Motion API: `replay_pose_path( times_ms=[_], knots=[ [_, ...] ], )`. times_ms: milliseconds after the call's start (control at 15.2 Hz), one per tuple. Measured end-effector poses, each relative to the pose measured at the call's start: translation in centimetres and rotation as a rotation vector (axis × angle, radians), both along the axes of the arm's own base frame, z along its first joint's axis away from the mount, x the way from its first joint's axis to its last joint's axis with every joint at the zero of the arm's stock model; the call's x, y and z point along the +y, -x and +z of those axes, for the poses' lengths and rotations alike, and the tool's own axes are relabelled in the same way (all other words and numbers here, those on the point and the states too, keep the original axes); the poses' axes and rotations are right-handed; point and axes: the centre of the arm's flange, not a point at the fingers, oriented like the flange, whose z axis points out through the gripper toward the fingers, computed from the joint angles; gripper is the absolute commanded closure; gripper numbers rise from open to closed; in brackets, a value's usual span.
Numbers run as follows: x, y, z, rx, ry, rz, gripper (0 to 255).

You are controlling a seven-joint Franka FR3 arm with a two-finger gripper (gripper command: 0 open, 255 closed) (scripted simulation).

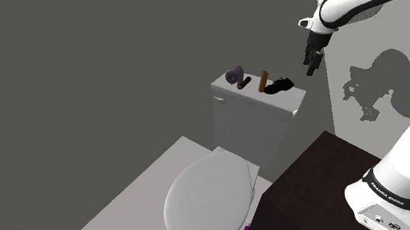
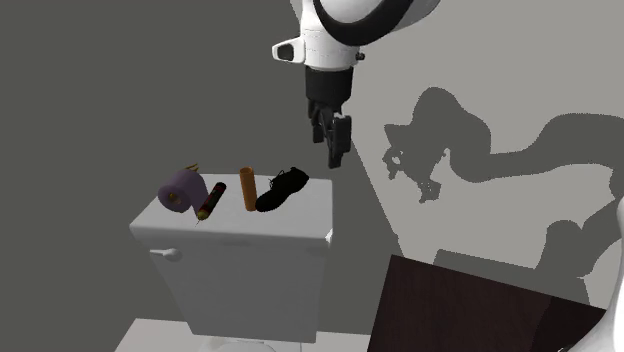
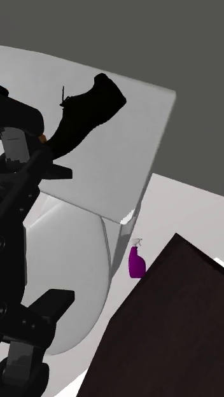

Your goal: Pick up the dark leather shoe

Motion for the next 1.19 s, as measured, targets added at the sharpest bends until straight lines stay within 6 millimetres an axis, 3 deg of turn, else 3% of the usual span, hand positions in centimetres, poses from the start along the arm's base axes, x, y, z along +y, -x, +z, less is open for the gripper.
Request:
replay_pose_path(
  times_ms=[726, 1188],
  knots=[
    [-8.6, -8.3, -8.3, 0.021, 0.024, 0.232, 0],
    [-11.9, -13.5, -13.4, 0.034, 0.036, 0.365, 0]
  ],
)
